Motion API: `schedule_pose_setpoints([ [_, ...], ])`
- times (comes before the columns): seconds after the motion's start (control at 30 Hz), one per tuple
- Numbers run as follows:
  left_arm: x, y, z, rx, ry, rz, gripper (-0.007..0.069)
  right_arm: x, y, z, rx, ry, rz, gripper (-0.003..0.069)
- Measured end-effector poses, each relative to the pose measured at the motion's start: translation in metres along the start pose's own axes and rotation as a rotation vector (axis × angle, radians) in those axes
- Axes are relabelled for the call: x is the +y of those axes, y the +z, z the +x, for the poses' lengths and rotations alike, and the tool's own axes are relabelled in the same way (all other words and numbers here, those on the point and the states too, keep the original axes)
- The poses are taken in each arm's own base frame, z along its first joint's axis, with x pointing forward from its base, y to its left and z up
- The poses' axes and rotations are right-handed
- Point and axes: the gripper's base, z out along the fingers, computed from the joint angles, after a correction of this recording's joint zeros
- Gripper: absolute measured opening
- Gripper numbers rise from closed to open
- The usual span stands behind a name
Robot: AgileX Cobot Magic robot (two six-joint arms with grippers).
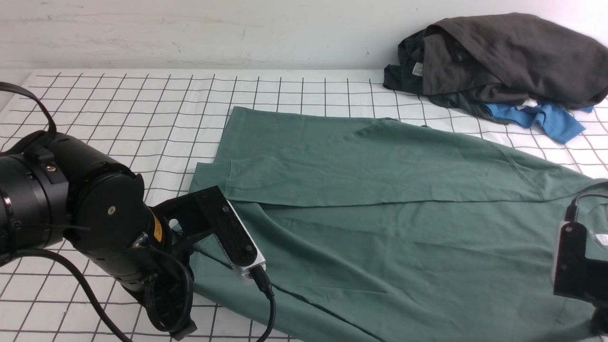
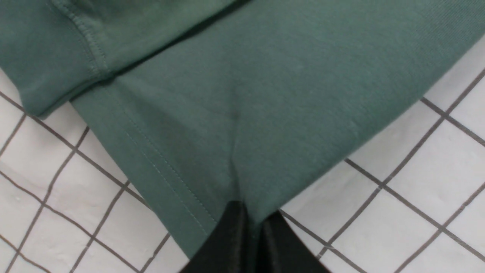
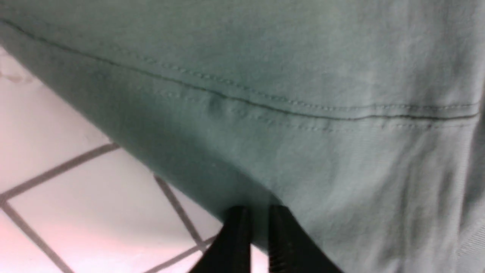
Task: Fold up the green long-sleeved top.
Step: Use both arms simultaneously to clamp the lower edge of the clothing fabric
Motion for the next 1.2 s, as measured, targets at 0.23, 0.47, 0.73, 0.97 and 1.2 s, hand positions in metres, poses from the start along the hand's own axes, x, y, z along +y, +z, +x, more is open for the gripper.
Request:
schedule_pose_setpoints([
  [0.23,-0.001,0.0,0.0,-0.004,-0.007,0.007,0.0002,-0.002,-0.033,0.003,-0.063,0.064,0.109,-0.0013],
  [0.47,-0.003,0.0,-0.001,-0.017,-0.033,0.032,0.0002,0.001,-0.028,0.0,-0.086,0.126,0.072,0.0036],
  [0.73,-0.003,0.0,-0.002,-0.018,-0.036,0.035,0.0002,0.004,-0.01,-0.002,-0.055,0.013,0.005,0.0302],
  [0.97,-0.003,0.0,-0.002,-0.018,-0.036,0.035,0.0002,0.005,-0.002,-0.003,-0.043,-0.087,-0.029,0.036],
  [1.2,-0.003,0.0,-0.002,-0.019,-0.039,0.038,0.0002,0.005,0.004,-0.006,-0.062,-0.077,-0.031,0.0265],
])
